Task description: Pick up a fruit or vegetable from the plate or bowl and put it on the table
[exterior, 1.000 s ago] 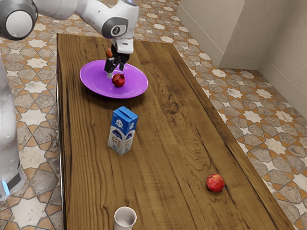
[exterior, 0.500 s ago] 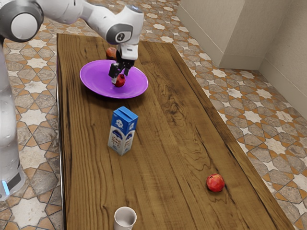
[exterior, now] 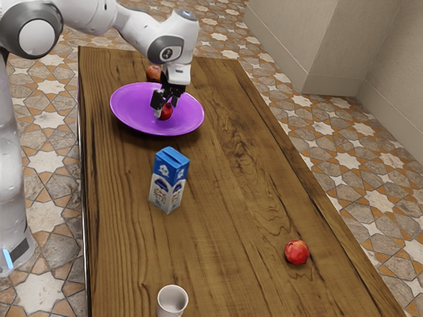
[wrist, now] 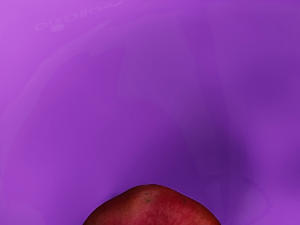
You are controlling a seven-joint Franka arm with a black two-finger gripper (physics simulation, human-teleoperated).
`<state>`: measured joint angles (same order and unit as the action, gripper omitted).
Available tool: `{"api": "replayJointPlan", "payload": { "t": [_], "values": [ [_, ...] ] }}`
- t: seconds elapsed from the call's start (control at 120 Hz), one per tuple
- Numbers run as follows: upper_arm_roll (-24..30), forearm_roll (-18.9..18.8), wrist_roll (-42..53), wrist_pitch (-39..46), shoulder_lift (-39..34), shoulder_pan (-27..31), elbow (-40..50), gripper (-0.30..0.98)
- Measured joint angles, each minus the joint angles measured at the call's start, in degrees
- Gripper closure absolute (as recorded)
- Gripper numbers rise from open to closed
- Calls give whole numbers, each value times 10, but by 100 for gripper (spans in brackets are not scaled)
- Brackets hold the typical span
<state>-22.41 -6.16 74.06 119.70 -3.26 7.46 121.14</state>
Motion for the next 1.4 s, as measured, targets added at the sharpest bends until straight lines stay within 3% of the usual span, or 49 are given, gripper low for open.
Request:
{"api": "replayJointPlan", "payload": {
  "t": [0.058, 0.25, 0.408, 0.533, 0.742, 0.85, 0.983, 1.092, 1.208, 1.283, 1.4],
  "values": [
    [0, 1, 0, 0, 0, 0, 0, 4],
    [0, 4, 0, 3, 0, 1, 0, 37],
    [1, 4, -2, 8, 0, 1, 0, 47],
    [3, 5, -3, 7, -8, 2, -3, 42],
    [63, 12, -4, -32, -31, 1, -63, 41],
    [140, 31, -6, -58, -12, 10, -134, 42],
    [227, 58, -9, -87, 52, -19, -224, 43],
    [244, 72, -11, -100, 69, -61, -241, 47],
    [249, 77, -13, -108, 71, -32, -243, 47],
    [269, 73, -13, -113, 72, 7, -244, 26],
    [278, 71, -12, -119, 72, 11, -244, 11]
  ]
}}
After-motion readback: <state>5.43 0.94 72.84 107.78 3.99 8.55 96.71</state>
